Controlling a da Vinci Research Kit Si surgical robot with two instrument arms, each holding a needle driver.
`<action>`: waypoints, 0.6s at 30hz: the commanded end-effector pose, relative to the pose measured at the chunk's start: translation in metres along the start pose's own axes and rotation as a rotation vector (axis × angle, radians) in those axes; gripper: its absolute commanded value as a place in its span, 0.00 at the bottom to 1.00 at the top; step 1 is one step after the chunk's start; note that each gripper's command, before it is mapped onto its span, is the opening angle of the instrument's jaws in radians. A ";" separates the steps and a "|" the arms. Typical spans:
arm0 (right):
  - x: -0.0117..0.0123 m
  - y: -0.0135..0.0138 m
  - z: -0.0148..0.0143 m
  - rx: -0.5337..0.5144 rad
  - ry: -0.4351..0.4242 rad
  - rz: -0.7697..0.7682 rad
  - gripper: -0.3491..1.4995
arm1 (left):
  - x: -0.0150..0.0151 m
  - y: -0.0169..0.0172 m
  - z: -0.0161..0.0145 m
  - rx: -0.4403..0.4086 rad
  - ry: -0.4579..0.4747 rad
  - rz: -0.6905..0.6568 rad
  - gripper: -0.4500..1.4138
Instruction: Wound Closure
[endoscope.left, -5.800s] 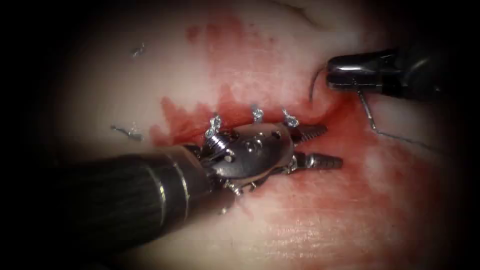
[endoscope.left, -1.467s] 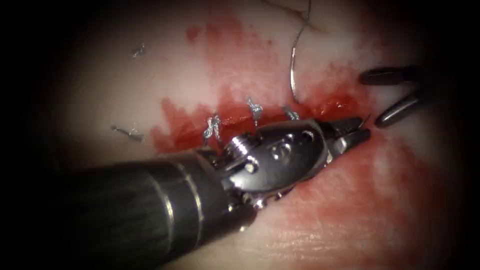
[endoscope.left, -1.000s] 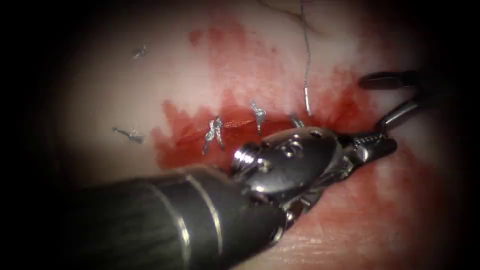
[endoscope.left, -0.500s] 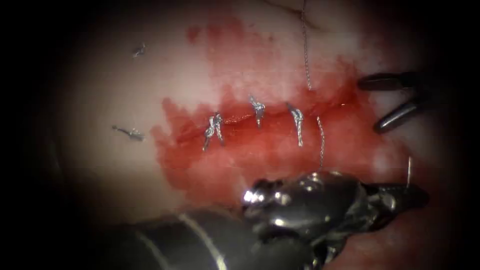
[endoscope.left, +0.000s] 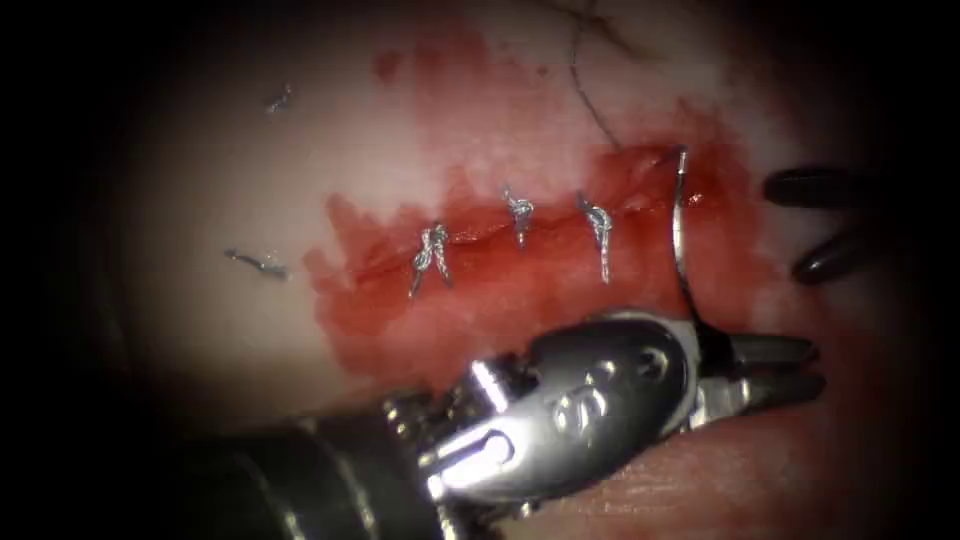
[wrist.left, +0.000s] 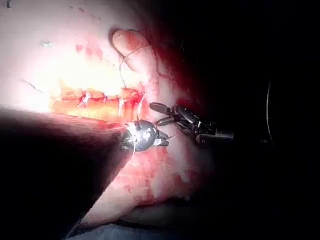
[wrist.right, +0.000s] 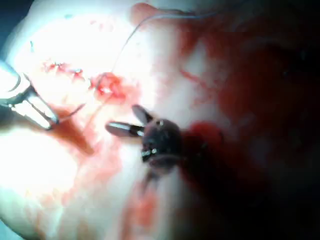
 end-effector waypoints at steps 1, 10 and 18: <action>0.0001 0.0003 0.0008 0.003 0.007 0.008 0.61 | 0.0000 -0.0004 0.0007 0.000 0.000 0.005 0.05; 0.0004 -0.0001 0.0033 -0.001 0.030 0.292 0.56 | -0.0023 -0.0018 0.0007 0.021 -0.072 0.268 0.05; 0.0004 -0.0008 0.0066 0.035 0.024 0.294 0.57 | -0.0025 -0.0022 0.0008 0.033 -0.092 0.391 0.05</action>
